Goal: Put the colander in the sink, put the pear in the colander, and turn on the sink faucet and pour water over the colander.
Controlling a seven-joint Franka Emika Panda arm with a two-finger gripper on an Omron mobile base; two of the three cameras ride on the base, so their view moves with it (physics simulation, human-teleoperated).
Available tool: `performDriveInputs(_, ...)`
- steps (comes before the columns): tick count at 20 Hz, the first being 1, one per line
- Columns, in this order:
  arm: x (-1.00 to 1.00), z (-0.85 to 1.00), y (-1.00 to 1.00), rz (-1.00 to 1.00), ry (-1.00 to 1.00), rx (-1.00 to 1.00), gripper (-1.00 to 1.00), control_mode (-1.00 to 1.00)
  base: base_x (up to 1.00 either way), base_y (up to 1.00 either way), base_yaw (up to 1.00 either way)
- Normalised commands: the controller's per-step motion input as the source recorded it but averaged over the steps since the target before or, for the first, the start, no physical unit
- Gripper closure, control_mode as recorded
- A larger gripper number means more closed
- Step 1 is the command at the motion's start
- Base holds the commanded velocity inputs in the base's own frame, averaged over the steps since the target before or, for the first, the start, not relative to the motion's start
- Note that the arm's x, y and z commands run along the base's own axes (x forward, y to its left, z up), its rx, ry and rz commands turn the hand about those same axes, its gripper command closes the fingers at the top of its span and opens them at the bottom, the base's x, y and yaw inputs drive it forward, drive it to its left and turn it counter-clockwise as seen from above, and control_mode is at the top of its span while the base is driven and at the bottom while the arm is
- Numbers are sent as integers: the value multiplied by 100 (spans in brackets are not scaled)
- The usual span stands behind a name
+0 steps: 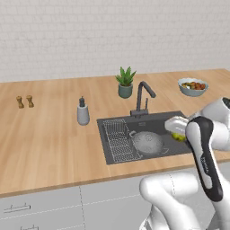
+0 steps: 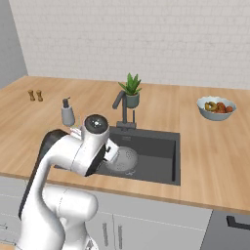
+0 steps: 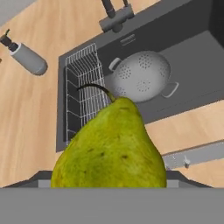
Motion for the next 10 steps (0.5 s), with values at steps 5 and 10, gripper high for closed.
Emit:
performDriveInputs(5, 11, 0, -93, 34, 0, 6, 100, -100, 0, 0, 0)
performDriveInputs(10, 72, 0, -30, 34, 6, 16, 100, -100, 0, 0, 0)
